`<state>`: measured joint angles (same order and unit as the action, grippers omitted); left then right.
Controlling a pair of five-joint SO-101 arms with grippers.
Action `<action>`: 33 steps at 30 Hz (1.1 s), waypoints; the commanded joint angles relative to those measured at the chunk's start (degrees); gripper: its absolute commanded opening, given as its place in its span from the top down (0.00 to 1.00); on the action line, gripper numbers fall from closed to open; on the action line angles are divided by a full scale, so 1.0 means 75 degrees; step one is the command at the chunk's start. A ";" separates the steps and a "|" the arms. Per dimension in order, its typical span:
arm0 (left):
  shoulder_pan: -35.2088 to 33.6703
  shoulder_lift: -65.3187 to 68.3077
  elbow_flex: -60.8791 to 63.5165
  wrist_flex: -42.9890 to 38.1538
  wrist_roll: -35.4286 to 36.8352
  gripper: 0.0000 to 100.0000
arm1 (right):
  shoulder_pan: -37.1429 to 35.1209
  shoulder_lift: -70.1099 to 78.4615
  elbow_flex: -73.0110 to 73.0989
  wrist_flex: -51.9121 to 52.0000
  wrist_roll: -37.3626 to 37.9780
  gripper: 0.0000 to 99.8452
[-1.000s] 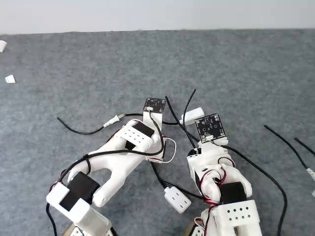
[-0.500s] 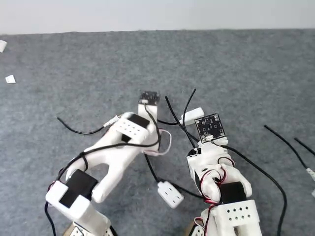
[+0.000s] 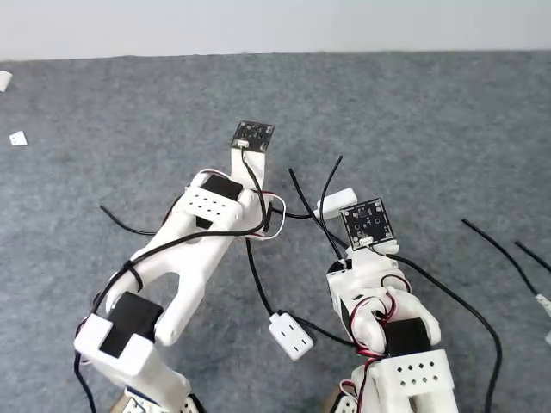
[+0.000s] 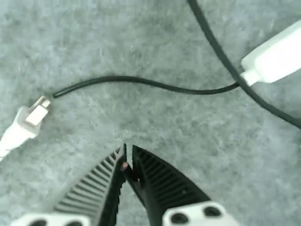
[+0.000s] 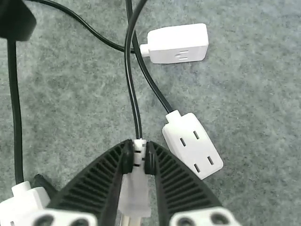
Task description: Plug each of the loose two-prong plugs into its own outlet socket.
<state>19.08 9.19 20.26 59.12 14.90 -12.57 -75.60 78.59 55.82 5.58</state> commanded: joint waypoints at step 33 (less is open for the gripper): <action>-0.0305 -0.3141 0.4495 -0.2040 0.0070 0.80 | 0.0076 -0.0088 -0.0492 -0.0111 -0.0035 0.99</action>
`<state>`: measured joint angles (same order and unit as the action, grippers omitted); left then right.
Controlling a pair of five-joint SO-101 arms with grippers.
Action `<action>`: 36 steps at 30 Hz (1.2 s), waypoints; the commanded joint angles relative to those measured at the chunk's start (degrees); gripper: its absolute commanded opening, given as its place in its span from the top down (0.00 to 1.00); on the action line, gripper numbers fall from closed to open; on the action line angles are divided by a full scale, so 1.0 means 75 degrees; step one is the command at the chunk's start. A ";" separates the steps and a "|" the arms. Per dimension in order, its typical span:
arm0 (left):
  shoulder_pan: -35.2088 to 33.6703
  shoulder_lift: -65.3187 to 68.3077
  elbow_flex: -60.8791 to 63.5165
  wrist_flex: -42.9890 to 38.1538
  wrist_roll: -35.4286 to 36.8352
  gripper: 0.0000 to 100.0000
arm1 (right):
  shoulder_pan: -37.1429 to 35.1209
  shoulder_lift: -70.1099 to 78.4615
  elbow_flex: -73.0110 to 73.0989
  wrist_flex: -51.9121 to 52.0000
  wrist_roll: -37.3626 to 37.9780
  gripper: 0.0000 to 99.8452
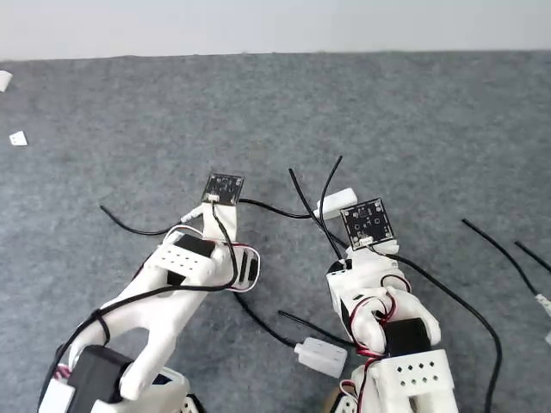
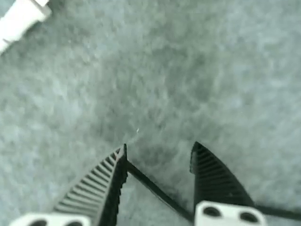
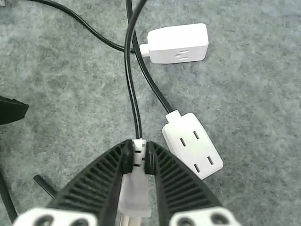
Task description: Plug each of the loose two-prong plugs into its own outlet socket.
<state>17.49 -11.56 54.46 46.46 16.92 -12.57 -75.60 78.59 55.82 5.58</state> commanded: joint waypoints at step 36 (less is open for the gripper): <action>0.0656 -0.6470 0.3100 0.1840 0.0363 0.63 | 0.0076 -0.0100 -0.0516 -0.0053 -0.0023 0.99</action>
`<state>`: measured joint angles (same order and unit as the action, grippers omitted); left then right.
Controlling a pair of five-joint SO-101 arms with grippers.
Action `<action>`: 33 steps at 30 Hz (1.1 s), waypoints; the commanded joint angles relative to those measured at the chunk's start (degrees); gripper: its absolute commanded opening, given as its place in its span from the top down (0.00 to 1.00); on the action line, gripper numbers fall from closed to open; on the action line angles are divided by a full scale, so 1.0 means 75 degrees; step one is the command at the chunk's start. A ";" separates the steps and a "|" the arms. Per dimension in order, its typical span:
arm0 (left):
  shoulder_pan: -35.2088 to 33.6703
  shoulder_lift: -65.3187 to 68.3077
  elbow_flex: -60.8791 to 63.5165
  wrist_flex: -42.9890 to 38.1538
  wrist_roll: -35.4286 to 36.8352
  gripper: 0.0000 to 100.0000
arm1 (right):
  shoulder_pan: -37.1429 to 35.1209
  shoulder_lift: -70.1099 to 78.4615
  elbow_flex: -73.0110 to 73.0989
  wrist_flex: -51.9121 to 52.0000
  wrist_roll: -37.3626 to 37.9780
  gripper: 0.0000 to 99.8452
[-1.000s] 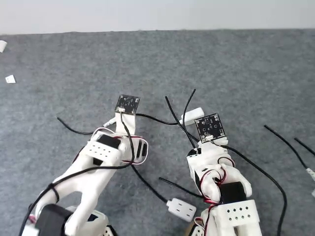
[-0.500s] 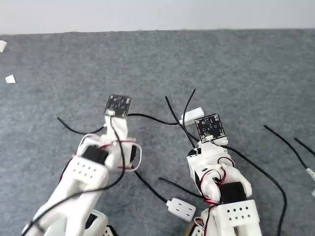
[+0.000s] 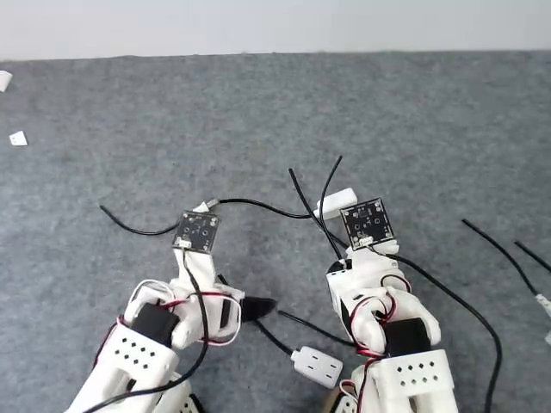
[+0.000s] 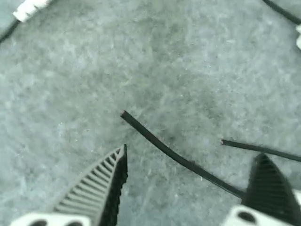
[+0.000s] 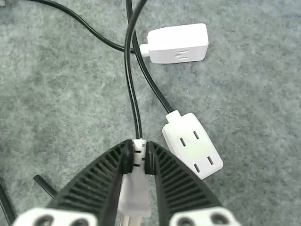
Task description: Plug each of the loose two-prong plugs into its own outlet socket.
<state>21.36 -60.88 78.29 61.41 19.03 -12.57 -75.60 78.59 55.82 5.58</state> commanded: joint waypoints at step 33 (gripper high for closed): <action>-0.0070 0.2239 -0.0862 -0.2016 -0.0563 0.99 | 0.0076 -0.0088 -0.0516 -0.0076 -0.0023 0.99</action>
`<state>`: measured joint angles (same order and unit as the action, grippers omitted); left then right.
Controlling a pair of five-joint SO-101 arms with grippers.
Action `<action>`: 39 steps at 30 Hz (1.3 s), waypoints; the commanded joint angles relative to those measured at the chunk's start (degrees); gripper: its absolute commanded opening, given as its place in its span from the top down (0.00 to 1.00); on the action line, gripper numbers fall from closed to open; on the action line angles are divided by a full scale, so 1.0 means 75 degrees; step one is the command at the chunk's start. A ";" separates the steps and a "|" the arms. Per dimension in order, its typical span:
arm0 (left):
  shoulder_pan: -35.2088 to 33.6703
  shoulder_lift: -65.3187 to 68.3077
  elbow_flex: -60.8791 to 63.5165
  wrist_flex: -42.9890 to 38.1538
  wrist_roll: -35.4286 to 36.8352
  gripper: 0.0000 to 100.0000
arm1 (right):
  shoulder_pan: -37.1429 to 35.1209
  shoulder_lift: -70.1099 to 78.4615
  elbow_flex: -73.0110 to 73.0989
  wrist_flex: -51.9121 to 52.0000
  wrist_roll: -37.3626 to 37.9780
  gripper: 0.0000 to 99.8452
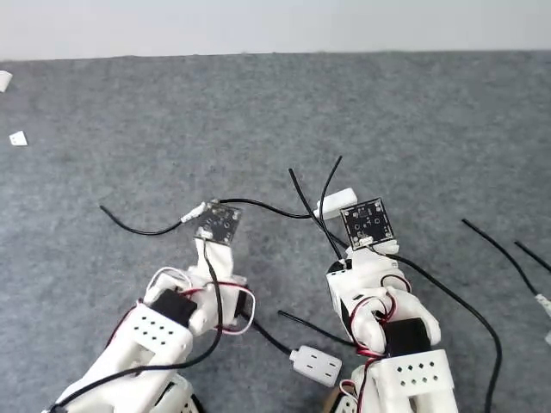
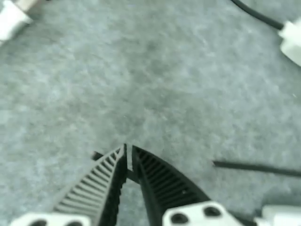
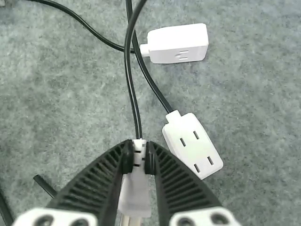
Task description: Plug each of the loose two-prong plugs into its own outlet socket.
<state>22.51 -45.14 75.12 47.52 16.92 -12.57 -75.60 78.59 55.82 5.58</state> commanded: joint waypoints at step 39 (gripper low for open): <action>-0.0738 0.0035 0.0076 0.0258 0.3317 0.62 | 0.0088 -0.0076 -0.0328 -0.0393 0.0129 0.99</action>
<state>18.90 -44.97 75.56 50.95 41.45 -12.57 -75.60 78.59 54.07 5.93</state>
